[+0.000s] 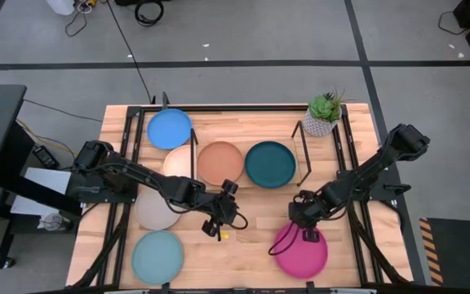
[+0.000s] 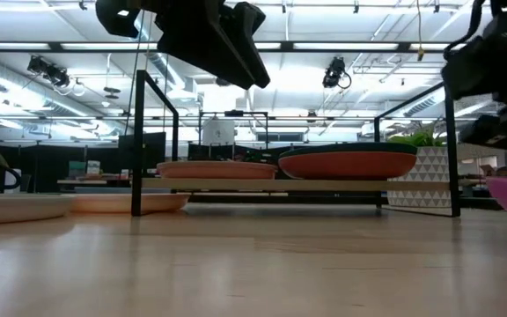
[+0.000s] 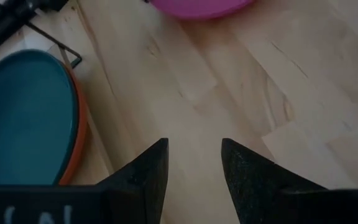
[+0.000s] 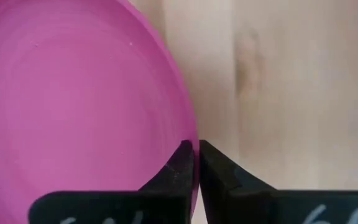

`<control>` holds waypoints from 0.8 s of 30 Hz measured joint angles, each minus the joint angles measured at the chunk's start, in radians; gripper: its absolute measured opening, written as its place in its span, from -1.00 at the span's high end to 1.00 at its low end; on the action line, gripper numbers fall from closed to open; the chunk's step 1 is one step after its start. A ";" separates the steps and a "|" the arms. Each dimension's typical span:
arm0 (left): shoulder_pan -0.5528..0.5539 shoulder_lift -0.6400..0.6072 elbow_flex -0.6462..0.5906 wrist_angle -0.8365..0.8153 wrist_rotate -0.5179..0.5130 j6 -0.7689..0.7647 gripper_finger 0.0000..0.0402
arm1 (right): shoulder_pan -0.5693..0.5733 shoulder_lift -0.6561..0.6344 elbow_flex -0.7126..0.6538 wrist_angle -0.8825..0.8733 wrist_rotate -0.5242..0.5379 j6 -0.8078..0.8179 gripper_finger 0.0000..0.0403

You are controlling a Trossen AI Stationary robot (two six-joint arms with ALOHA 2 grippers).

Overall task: Place and stack plates onto a shelf
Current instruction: Stack the pink plate on top of the dark green plate on the shelf

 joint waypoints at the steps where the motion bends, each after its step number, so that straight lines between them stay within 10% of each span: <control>1: 0.000 0.000 0.000 0.008 0.001 0.011 0.22 | -0.004 -0.011 0.000 -0.003 0.012 0.000 0.93; 14: -0.050 0.066 -0.001 0.127 0.023 0.374 0.21 | -0.181 -0.176 -0.001 -0.011 0.054 -0.037 0.89; 24: -0.059 0.187 0.000 0.379 -0.130 0.678 -0.24 | -0.276 -0.168 -0.001 0.050 -0.042 -0.146 0.90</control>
